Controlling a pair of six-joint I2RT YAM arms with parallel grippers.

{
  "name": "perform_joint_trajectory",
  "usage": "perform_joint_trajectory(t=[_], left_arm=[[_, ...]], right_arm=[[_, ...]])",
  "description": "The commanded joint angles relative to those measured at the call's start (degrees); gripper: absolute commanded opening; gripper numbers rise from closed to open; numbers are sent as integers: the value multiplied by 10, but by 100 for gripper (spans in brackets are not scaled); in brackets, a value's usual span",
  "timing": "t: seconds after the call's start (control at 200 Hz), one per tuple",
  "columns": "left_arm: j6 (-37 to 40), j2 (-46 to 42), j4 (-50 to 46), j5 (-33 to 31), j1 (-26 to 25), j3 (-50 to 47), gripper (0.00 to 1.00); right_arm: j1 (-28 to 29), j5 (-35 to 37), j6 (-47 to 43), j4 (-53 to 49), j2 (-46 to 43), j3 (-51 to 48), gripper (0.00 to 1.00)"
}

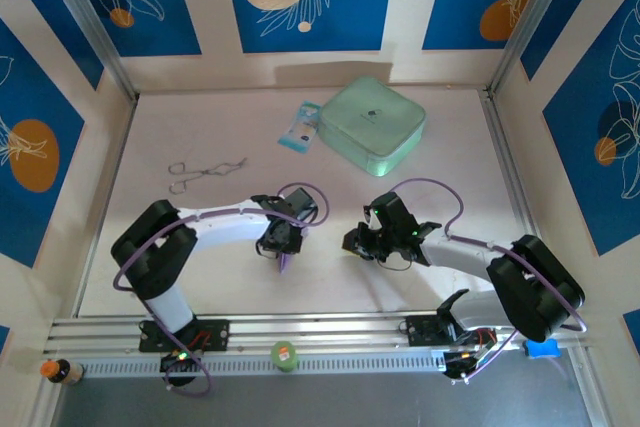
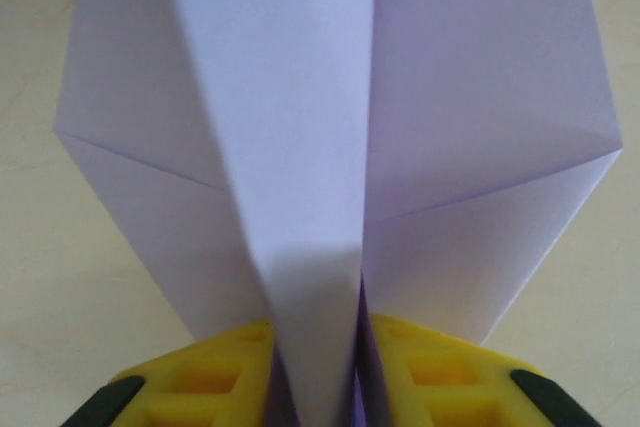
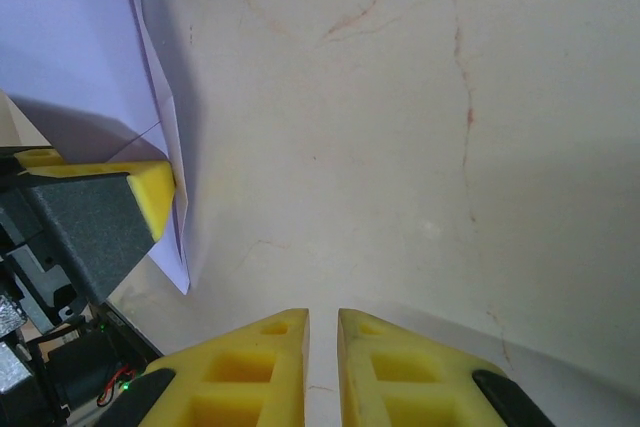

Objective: Fold a paper plane with a square sheet of paper (pick it up from the middle)

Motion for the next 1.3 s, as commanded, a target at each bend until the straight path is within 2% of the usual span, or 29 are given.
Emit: perform_joint_trajectory(t=[0.0,0.29,0.655,1.005,1.145,1.295], left_arm=[[-20,43,-16,14,-12,-7,30],[-70,78,-46,-2,-26,30,42],[-145,99,-65,-7,-35,60,48],[-150,18,-117,-56,-50,109,51],[-154,-24,-119,-66,-51,101,51],[-149,-90,-104,-87,-52,75,51]], right_arm=[[-1,-15,-10,-7,0,7,16],[-5,-5,-25,-40,-45,6,16],[-35,-4,-55,-102,-135,-1,18],[-75,15,-105,-168,-222,10,21],[-92,60,-127,-214,-257,31,25],[-114,148,-148,-263,-273,62,39]])
